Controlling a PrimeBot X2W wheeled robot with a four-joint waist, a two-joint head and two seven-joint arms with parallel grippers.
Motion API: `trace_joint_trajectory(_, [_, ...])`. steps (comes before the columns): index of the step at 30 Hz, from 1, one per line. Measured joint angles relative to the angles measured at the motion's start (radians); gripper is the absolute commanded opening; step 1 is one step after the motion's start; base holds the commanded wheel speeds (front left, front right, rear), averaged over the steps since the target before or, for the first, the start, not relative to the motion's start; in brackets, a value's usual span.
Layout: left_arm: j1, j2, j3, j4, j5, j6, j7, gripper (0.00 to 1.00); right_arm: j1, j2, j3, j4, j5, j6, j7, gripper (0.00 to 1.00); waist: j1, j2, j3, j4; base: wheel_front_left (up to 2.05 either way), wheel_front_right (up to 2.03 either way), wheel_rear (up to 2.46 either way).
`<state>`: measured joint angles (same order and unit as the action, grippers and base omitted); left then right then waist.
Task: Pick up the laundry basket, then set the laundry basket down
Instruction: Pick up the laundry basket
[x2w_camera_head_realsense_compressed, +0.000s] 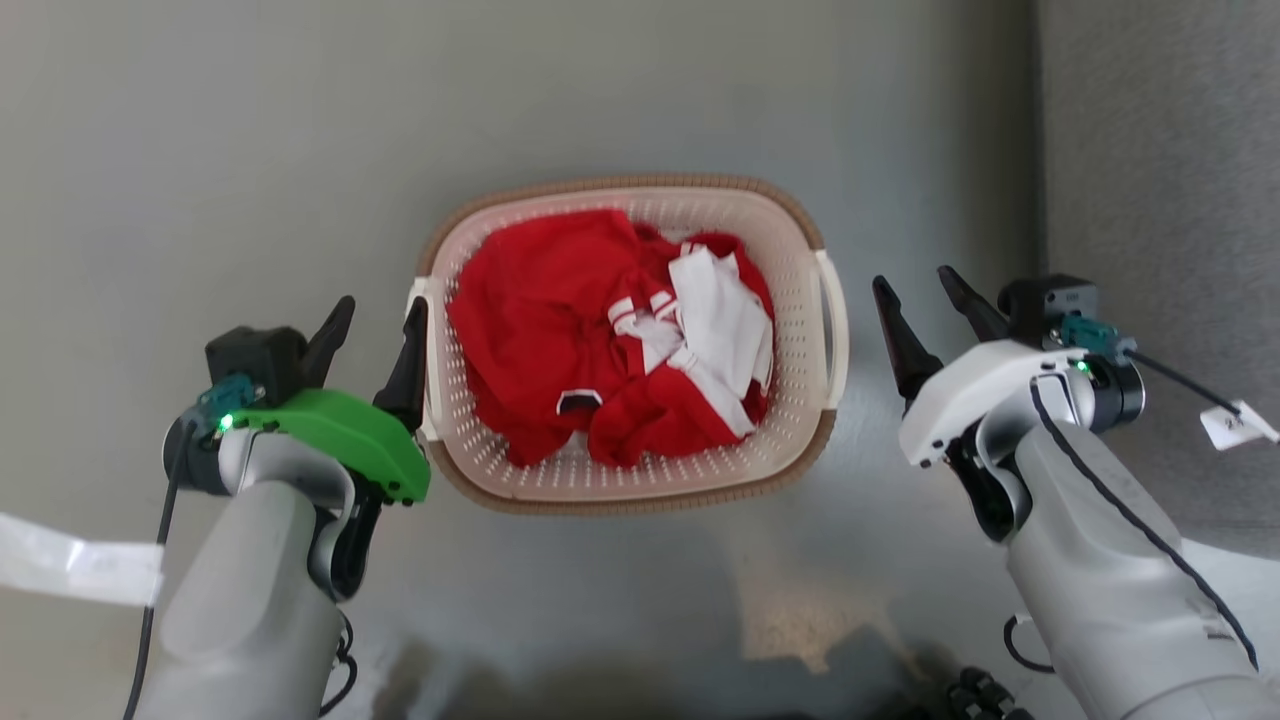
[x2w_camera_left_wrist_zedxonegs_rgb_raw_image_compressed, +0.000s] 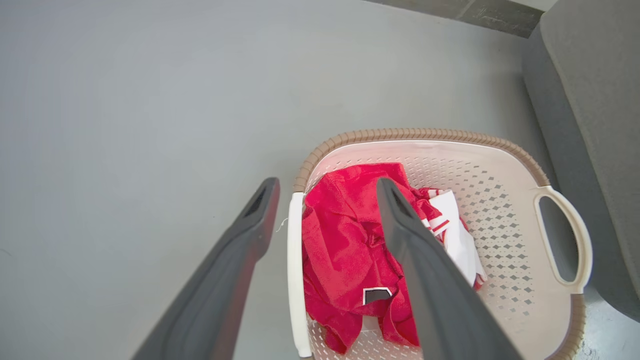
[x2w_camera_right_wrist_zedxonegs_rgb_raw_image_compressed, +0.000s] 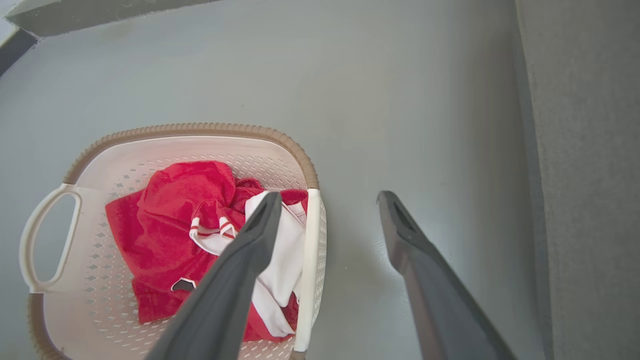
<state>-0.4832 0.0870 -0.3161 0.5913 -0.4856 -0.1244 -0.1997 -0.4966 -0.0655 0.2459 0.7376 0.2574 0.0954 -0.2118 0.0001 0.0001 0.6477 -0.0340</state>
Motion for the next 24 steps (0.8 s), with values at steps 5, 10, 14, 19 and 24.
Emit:
trace_joint_trajectory(5, [-0.061,0.001,-0.026,0.061,-0.023,0.000,0.024,1.00,-0.056,0.002,0.014,0.058,0.009,0.001,0.015,1.00,0.0000,0.0000,0.069,0.005,0.00,0.00,0.00])
trace_joint_trajectory(10, [-0.126,0.006,-0.046,0.112,-0.058,0.000,0.047,1.00,-0.121,0.003,0.034,0.103,0.026,0.007,0.034,1.00,0.0000,0.0000,0.137,0.008,0.00,0.00,0.00])
trace_joint_trajectory(14, [-0.176,0.010,-0.067,0.149,-0.067,0.000,0.068,1.00,-0.169,0.003,0.056,0.140,0.032,0.010,0.054,1.00,0.0000,0.0000,0.190,0.009,0.00,0.00,0.00])
trace_joint_trajectory(19, [-0.239,0.014,-0.113,0.186,-0.089,0.000,0.076,1.00,-0.221,0.003,0.086,0.181,0.058,0.019,0.063,1.00,0.0000,0.0000,0.260,0.008,0.00,0.00,0.00])
trace_joint_trajectory(24, [-0.256,0.012,-0.150,0.225,-0.120,0.000,0.076,1.00,-0.235,0.003,0.112,0.209,0.106,0.019,0.053,1.00,0.0000,0.0000,0.293,0.011,0.00,0.00,0.00])
